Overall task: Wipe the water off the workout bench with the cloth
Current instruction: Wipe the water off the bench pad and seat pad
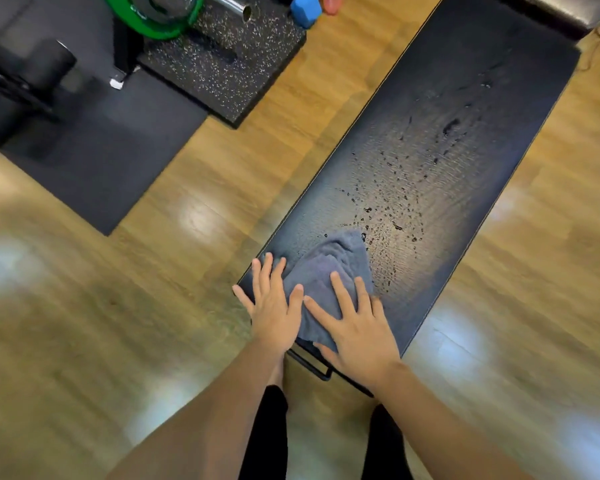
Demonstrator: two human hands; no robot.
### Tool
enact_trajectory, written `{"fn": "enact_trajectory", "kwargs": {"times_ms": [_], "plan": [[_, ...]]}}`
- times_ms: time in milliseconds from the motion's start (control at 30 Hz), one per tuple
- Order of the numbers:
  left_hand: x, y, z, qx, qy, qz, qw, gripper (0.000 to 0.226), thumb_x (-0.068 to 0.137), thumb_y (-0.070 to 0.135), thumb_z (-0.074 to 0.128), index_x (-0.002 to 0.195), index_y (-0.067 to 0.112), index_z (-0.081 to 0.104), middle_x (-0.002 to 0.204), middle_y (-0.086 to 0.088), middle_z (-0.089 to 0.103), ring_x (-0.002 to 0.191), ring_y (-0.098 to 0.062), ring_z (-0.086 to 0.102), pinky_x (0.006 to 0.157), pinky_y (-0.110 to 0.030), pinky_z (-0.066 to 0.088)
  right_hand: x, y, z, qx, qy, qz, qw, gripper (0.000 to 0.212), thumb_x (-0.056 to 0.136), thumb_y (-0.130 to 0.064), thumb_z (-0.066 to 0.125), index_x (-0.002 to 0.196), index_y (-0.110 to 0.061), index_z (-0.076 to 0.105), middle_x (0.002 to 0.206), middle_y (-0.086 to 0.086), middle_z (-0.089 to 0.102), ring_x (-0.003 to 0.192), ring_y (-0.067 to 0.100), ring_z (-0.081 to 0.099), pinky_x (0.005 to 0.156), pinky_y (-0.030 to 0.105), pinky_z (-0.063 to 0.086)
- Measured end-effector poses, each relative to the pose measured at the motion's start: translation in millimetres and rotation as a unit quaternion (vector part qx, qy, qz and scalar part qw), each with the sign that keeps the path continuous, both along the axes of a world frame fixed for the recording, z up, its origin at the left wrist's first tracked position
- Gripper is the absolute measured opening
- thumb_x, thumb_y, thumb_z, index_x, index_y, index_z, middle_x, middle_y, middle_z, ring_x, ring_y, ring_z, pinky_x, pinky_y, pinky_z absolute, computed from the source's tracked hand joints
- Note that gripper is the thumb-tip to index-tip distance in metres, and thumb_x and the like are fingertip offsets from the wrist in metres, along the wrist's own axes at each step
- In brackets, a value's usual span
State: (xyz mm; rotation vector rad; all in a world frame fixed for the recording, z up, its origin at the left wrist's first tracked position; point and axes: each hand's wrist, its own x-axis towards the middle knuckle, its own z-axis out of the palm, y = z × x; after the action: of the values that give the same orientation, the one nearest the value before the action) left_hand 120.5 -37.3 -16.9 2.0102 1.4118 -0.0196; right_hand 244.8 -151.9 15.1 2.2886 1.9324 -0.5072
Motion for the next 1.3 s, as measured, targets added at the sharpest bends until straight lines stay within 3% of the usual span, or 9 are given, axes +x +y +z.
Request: {"fn": "enact_trajectory", "kwargs": {"times_ms": [167, 267, 467, 633, 800, 933, 1100, 1233, 1300], "plan": [[8, -8, 5, -0.012, -0.054, 0.066, 0.996, 0.062, 0.096, 0.042, 0.034, 0.155, 0.022, 0.028, 0.166, 0.009, 0.007, 0.148, 0.000, -0.014, 0.115, -0.045, -0.023, 3, -1, 1, 0.005, 0.016, 0.024, 1.000, 0.095, 0.071, -0.053, 0.074, 0.152, -0.041, 0.025, 0.157, 0.020, 0.029, 0.125, 0.053, 0.044, 0.088, 0.056, 0.044], [26, -18, 8, -0.025, -0.109, 0.209, 0.972, 0.059, 0.104, 0.035, 0.041, 0.156, 0.015, 0.023, 0.167, 0.002, 0.005, 0.152, -0.010, -0.011, 0.118, -0.038, -0.019, 16, -5, 0, -0.011, 0.015, 0.055, 0.998, 0.092, 0.072, -0.053, 0.075, 0.150, -0.042, 0.028, 0.158, 0.018, 0.027, 0.123, 0.051, 0.046, 0.089, 0.055, 0.044], [55, -42, 9, -0.054, -0.136, 0.491, 0.859, 0.060, 0.106, 0.037, 0.031, 0.158, 0.016, 0.010, 0.167, -0.001, -0.002, 0.154, -0.019, -0.002, 0.122, -0.050, -0.004, 83, -18, 0, 0.021, -0.020, 0.106, 0.994, 0.088, 0.070, -0.049, 0.076, 0.148, -0.041, 0.034, 0.157, 0.017, 0.030, 0.110, 0.044, 0.047, 0.081, 0.048, 0.044], [68, -86, -3, -0.206, -0.151, 0.685, 0.683, 0.062, 0.103, 0.042, 0.036, 0.157, 0.022, 0.015, 0.164, -0.006, 0.019, 0.147, -0.034, 0.026, 0.120, -0.054, 0.018, 134, 0, -1, 0.035, -0.041, 0.038, 0.998, 0.082, 0.075, -0.045, 0.071, 0.148, -0.039, 0.033, 0.157, 0.015, 0.026, 0.103, 0.041, 0.047, 0.084, 0.047, 0.042], [79, -129, -14, -0.122, -0.177, 0.652, 0.728, 0.057, 0.103, 0.049, 0.029, 0.155, 0.024, 0.026, 0.157, -0.004, 0.037, 0.141, -0.031, 0.039, 0.115, -0.044, 0.032, 108, 17, 0, 0.035, -0.062, -0.076, 0.995, 0.076, 0.084, -0.047, 0.059, 0.151, -0.043, 0.021, 0.162, 0.010, 0.013, 0.117, 0.042, 0.038, 0.093, 0.050, 0.035], [79, -139, -31, -0.020, -0.161, 0.637, 0.754, 0.054, 0.103, 0.051, 0.028, 0.151, 0.028, 0.036, 0.151, -0.003, 0.047, 0.136, -0.028, 0.045, 0.109, -0.039, 0.035, 56, -5, -8, 0.073, -0.054, 0.045, 0.995, 0.077, 0.077, -0.048, 0.066, 0.146, -0.041, 0.033, 0.158, 0.014, 0.026, 0.104, 0.038, 0.045, 0.084, 0.048, 0.038], [74, -143, -51, -0.006, -0.193, 0.617, 0.763, 0.059, 0.095, 0.049, 0.026, 0.147, 0.028, 0.041, 0.142, -0.005, 0.055, 0.128, -0.026, 0.054, 0.107, -0.043, 0.044, 57, -38, -8, 0.059, -0.013, 0.200, 0.978, 0.070, 0.078, -0.050, 0.065, 0.143, -0.040, 0.040, 0.154, 0.015, 0.035, 0.094, 0.035, 0.047, 0.077, 0.046, 0.042], [80, -140, -40, 0.005, -0.137, 0.645, 0.752, 0.050, 0.104, 0.045, 0.027, 0.149, 0.029, 0.039, 0.149, -0.002, 0.049, 0.134, -0.029, 0.047, 0.109, -0.039, 0.034, 127, -24, -3, 0.058, -0.019, 0.226, 0.972, 0.082, 0.067, -0.041, 0.076, 0.142, -0.039, 0.043, 0.152, 0.014, 0.039, 0.090, 0.036, 0.049, 0.074, 0.044, 0.044], [81, -141, -37, 0.001, -0.122, 0.640, 0.759, 0.049, 0.104, 0.044, 0.026, 0.150, 0.031, 0.038, 0.150, -0.001, 0.049, 0.134, -0.031, 0.046, 0.109, -0.042, 0.034, 164, -4, -3, 0.067, -0.041, 0.168, 0.983, 0.080, 0.068, -0.036, 0.076, 0.142, -0.036, 0.045, 0.150, 0.015, 0.039, 0.091, 0.039, 0.049, 0.075, 0.046, 0.043]]}}
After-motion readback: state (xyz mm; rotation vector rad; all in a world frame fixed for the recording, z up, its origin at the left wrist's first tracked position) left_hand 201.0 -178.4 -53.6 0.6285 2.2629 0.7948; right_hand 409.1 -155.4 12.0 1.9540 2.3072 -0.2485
